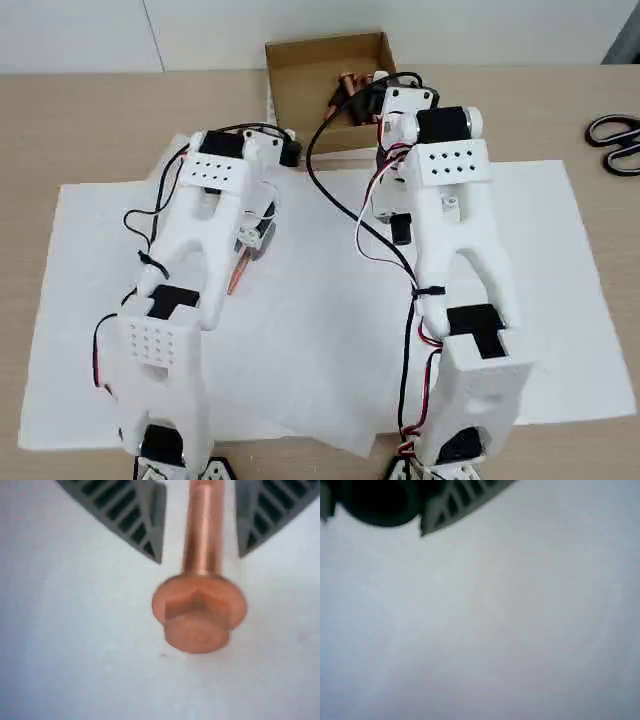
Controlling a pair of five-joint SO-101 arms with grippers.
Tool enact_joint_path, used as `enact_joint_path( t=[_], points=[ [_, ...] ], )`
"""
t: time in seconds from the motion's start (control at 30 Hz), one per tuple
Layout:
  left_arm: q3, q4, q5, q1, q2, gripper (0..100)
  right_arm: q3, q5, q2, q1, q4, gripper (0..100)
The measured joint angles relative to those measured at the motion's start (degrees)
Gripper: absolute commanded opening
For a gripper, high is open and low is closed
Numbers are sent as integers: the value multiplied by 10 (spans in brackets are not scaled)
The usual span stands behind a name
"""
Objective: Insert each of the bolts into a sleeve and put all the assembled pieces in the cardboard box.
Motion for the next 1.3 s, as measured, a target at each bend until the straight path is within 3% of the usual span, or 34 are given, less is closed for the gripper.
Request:
enact_joint_path(
  t=[0.73,0.87,1.3],
  points=[
    [85,-91,0,2,-4,92,0,0,0,0,0,4],
    [106,-108,0,4,-11,24,0,0,0,0,0,4],
    [105,-87,7,34,-36,6,0,0,0,0,0,4]
  ],
)
